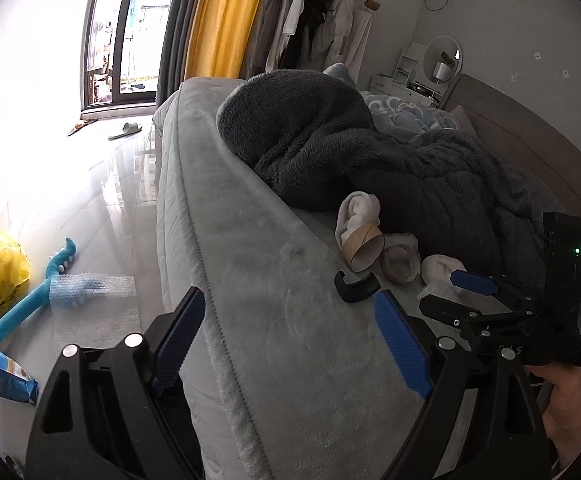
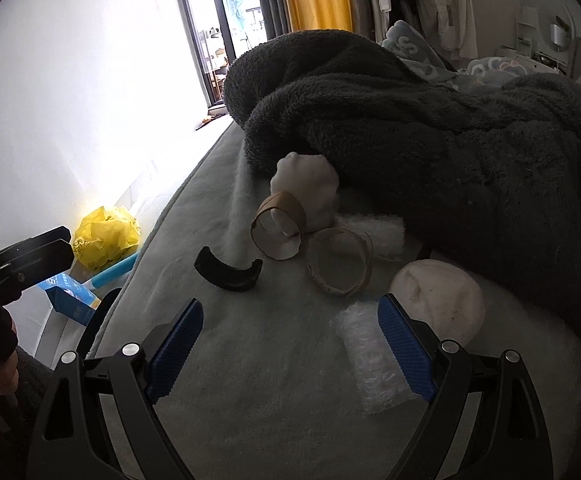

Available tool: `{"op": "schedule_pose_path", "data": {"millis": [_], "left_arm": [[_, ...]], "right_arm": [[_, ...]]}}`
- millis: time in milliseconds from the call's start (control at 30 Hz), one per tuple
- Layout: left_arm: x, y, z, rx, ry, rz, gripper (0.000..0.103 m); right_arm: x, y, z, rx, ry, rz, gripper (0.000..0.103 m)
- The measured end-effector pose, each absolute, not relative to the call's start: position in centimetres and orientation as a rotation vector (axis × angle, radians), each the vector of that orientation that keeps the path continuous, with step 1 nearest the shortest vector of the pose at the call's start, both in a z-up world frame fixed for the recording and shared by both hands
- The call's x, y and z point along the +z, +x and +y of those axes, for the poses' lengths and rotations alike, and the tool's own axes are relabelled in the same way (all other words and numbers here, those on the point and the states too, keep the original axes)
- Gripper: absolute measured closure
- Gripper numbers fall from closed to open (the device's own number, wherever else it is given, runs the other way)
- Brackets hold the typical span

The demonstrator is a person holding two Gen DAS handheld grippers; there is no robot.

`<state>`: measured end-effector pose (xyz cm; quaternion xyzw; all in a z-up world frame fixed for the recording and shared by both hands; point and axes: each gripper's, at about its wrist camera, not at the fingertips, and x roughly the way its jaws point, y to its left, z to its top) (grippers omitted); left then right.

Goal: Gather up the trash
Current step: 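Move both tools back to the remaining trash on the bed, then grasp the bubble-wrap roll with the right tool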

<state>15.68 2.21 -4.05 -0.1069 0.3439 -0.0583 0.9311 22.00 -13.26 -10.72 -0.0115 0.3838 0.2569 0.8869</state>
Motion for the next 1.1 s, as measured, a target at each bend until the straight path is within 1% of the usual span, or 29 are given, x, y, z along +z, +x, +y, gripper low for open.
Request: {"op": "schedule_pose_path", "data": {"millis": [300, 400, 467, 567, 633, 667, 733, 800, 933, 1100], "left_arm": [[-5.1, 17.2, -0.3, -0.143, -0.225, 0.715, 0.013], [-5.6, 17.7, -1.2, -0.148, -0.219, 0.726, 0.013], [-5.8, 18.0, -1.7, -0.15, -0.217, 0.733, 0.013], [-6.3, 18.5, -2.6, -0.155, -0.216, 0.739, 0.012], [-6.6, 18.8, -3.1, -0.157, -0.213, 0.745, 0.012], [-6.8, 19.0, -3.4, -0.158, -0.209, 0.749, 0.012], [-7.2, 19.3, -4.0, -0.16, -0.201, 0.757, 0.012], [-7.6, 19.6, -4.6, -0.161, -0.189, 0.763, 0.012], [-8.0, 20.1, -6.0, -0.144, -0.118, 0.77, 0.012], [-8.4, 20.8, -6.9, -0.135, -0.099, 0.77, 0.012]], "right_arm": [[-12.5, 22.4, -16.5, 0.533, 0.044, 0.839, 0.014], [-13.1, 22.6, -17.0, 0.543, 0.05, 0.853, 0.023], [-13.5, 22.7, -17.1, 0.552, 0.047, 0.861, 0.025], [-14.2, 22.9, -17.0, 0.56, 0.048, 0.875, 0.031], [-14.7, 23.1, -17.0, 0.555, 0.044, 0.887, 0.044], [-14.9, 23.2, -17.1, 0.55, 0.042, 0.89, 0.045], [-15.1, 23.3, -17.2, 0.544, 0.047, 0.891, 0.055], [-15.0, 23.3, -17.5, 0.542, 0.054, 0.886, 0.062], [-14.9, 22.9, -18.1, 0.57, 0.074, 0.873, 0.066], [-14.6, 22.6, -18.9, 0.605, 0.119, 0.854, 0.068]]}}
